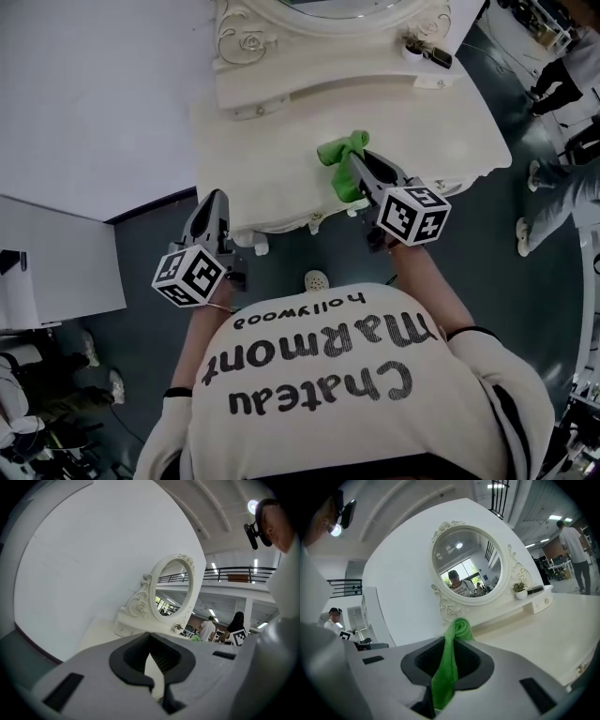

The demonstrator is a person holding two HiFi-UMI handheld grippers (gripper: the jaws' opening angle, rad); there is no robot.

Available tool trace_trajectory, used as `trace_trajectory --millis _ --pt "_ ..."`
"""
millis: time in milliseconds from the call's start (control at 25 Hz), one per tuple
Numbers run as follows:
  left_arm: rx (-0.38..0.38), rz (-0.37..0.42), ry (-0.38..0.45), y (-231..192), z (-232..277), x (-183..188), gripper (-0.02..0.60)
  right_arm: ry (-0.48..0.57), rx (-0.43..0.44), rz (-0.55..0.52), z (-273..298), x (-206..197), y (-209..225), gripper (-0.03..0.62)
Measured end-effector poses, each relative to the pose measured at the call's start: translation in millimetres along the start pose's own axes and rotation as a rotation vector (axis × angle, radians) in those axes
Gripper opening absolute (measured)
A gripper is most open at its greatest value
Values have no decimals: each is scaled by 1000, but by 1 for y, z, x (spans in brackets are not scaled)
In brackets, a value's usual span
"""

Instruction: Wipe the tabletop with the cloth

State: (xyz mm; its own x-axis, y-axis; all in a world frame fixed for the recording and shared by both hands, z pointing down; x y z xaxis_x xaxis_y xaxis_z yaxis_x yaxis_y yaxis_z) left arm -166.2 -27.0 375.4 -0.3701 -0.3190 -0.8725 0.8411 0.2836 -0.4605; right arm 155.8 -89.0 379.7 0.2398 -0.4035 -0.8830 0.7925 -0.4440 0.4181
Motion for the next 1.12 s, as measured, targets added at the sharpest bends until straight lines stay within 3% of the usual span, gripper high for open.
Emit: trace_trajectory --millis 200,360,640,760,1120 --pt "45 -2 -11 -10 4 7 8 12 26 17 26 9 13 72" --pt "83 -25 29 -18 14 14 8 14 66 20 41 17 14 72" --pt "46 -31 -11 -29 26 13 8 6 119 -32 76 34 7 72" --pt "61 -22 -38 -48 28 16 8 -10 144 -91 105 51 -3 72" --pt "87 -35 -9 -102 48 37 8 -107 202 -331 205 106 -39 72"
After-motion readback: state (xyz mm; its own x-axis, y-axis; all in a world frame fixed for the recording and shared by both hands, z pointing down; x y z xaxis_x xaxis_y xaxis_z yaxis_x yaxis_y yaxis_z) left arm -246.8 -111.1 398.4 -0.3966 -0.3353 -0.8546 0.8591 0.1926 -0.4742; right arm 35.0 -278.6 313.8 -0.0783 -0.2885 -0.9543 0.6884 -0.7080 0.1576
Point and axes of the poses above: the fingertips, and each gripper's own axes: z forward along the fingers, y to its right, x out of its top, the point moved 7 cm from there along -z, backward along the fingers, and after that the axes turned 1 degree about -x, right-handed, at the moved point
